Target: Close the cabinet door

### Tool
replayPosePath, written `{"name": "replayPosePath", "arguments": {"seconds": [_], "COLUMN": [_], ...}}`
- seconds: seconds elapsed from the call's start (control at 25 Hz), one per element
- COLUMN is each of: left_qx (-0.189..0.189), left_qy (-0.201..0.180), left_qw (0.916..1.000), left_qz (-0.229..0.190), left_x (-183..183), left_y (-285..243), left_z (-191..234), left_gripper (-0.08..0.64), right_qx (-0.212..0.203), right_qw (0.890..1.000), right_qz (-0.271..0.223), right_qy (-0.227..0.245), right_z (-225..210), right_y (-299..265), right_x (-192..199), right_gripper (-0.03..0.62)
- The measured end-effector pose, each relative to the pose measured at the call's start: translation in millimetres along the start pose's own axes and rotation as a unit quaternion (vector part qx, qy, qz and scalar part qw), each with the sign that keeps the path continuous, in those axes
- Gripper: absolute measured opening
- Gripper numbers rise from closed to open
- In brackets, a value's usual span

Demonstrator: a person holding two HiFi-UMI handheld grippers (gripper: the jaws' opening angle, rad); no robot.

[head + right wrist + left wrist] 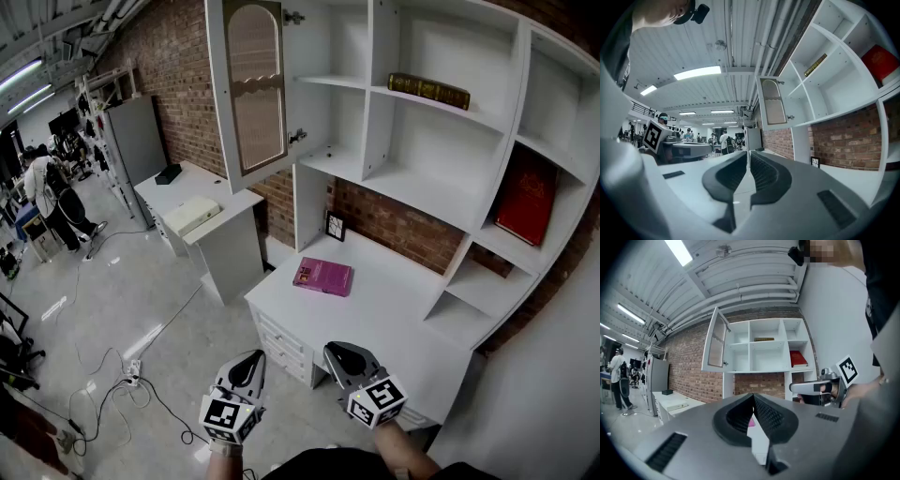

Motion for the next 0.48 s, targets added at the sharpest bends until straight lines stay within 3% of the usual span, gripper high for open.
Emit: {"name": "replayPosePath", "arguments": {"seconds": [0.48], "left_qx": [-0.006], "left_qy": [-0.005], "left_qw": [0.9999], "left_qz": [0.008], "left_x": [1.8], "left_y": [-52.8], "left_z": [-29.9], "left_gripper": [0.009], "right_qx": [-0.013], "right_qw": [1.0], "right_qz": [-0.013], "right_qy": [0.002], "right_z": [-53.5], "right_y": [14.0], "right_x": [-0.7], "right_gripper": [0.037]}}
Point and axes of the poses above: the fingertips, and each gripper's own axes: y backward along the fingers, z to its left, x out of its underside, the point moved 10 cm from there along y, backward along the fingers, and after that the axes turned 1 degree about x, right-handed, at the moved point
